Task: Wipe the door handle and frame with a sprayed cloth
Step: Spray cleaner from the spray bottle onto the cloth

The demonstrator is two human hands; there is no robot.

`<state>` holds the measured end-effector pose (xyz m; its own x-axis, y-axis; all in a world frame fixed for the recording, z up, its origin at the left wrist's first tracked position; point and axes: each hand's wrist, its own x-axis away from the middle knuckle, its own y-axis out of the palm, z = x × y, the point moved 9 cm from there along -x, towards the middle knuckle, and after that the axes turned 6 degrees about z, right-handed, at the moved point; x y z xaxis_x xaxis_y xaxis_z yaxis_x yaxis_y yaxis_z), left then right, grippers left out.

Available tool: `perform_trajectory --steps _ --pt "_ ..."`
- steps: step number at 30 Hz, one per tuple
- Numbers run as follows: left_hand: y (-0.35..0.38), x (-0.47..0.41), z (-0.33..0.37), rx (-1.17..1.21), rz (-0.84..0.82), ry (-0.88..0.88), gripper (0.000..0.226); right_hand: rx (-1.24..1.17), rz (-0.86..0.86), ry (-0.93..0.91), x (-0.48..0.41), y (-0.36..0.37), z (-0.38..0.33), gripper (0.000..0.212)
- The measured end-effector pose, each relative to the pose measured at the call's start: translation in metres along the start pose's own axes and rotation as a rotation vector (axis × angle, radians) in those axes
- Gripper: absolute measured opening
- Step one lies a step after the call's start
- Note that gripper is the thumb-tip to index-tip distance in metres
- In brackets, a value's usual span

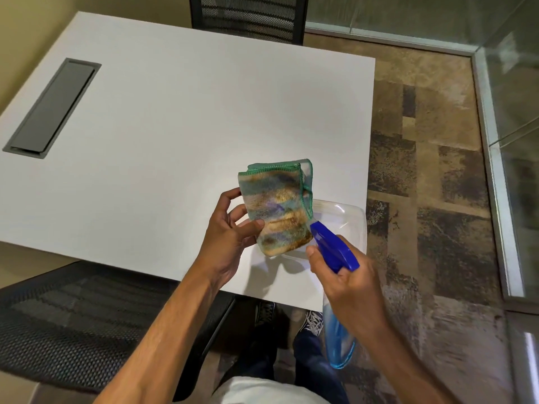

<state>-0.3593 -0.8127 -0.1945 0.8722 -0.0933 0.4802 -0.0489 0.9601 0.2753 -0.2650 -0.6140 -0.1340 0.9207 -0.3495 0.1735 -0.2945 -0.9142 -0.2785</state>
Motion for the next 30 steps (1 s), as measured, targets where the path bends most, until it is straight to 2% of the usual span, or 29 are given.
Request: perform_trajectory --steps 4,11,18,23,24,26,28,30 --pt "0.000 0.001 0.000 -0.008 0.005 0.007 0.058 0.052 0.034 0.004 0.002 0.000 0.000 0.006" --pt "-0.001 0.003 0.004 -0.009 0.012 0.014 0.058 -0.006 -0.053 0.047 0.008 0.006 0.002 0.017" --pt "0.002 0.004 0.006 -0.055 0.016 0.041 0.058 -0.058 -0.027 -0.036 0.000 0.013 -0.015 0.012" --pt "0.002 0.005 0.005 -0.065 0.014 0.044 0.058 -0.062 0.040 0.007 -0.004 0.011 -0.009 0.009" --pt "0.002 0.005 0.005 -0.064 0.016 0.045 0.058 -0.046 0.035 -0.007 -0.002 0.010 -0.011 0.004" --pt "0.001 0.004 0.007 -0.056 0.024 0.045 0.058 -0.022 0.001 -0.026 0.003 0.010 -0.013 0.010" --pt "-0.001 0.003 0.009 -0.041 0.036 0.042 0.058 -0.004 -0.037 -0.005 0.007 0.010 -0.011 0.013" --pt "-0.003 0.002 0.011 -0.023 0.049 0.038 0.058 0.021 -0.056 0.041 0.011 0.009 -0.004 0.008"
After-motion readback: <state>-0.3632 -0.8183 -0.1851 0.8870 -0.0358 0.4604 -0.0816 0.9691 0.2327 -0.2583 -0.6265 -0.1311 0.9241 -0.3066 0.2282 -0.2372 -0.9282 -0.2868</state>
